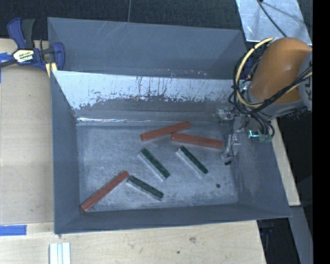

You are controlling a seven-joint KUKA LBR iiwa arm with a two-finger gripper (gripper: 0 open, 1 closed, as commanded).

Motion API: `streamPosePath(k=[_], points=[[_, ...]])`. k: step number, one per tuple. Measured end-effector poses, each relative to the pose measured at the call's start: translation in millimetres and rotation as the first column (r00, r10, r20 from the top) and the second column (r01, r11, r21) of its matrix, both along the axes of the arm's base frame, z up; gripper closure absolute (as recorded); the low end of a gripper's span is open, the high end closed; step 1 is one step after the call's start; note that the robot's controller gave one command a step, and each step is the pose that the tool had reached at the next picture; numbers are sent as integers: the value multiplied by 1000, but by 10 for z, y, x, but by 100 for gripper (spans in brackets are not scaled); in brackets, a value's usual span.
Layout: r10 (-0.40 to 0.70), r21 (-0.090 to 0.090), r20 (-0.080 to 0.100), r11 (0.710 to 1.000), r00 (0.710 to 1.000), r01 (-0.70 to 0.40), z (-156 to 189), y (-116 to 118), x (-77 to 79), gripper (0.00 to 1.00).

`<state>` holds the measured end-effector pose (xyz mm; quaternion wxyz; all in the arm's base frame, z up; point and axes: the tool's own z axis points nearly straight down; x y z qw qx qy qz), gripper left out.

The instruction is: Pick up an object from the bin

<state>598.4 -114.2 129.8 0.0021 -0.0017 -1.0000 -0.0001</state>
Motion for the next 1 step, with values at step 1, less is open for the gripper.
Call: streamPosePath(k=[1], points=[[-53, 1, 0, 999, 999, 53, -638, 140, -103, 0]])
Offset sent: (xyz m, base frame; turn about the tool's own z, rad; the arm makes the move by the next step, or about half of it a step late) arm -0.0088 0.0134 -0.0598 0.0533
